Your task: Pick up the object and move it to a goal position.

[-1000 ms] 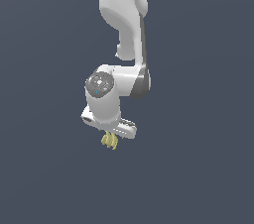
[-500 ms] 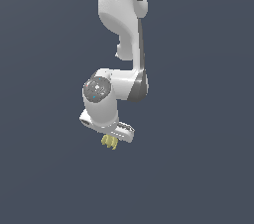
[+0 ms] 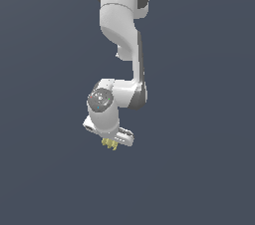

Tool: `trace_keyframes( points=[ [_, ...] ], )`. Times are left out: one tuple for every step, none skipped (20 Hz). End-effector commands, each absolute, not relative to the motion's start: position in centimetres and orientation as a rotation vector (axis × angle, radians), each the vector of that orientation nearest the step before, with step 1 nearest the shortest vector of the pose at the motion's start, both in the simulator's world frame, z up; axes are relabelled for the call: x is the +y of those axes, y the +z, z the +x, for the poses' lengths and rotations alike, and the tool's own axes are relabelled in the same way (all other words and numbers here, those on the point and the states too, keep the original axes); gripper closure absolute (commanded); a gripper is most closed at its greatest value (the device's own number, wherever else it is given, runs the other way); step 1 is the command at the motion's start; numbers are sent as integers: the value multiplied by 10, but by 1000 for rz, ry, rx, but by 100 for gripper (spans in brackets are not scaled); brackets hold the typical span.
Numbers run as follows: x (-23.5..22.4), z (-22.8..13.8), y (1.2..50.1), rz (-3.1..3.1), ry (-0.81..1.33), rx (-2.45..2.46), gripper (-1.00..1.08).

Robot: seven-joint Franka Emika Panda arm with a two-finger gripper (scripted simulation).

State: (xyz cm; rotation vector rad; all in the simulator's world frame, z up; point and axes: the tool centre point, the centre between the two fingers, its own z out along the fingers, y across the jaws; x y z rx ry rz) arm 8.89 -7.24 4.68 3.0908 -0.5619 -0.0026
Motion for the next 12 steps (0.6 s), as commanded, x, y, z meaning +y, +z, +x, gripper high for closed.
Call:
trace_keyframes(
  points=[
    [-72,90,40,3091,0,-562,-92],
    [-72,90,39,3091,0,-562,-92],
    [-72,90,39,3091,0,-562,-92],
    [-72,91,40,3091,0,-562,-92],
    [-73,91,40,3091,0,-562,-92],
    [-73,91,40,3091,0,-562,108],
    [-73,91,40,3091,0,-562,108],
    [-73,91,40,3091,0,-562,108],
    [-73,91,40,3091,0,-562,108],
    [-73,91,40,3091,0,-562,108],
    [-73,91,40,3091,0,-562,108],
    [-73,91,40,3091,0,-562,108]
  ],
)
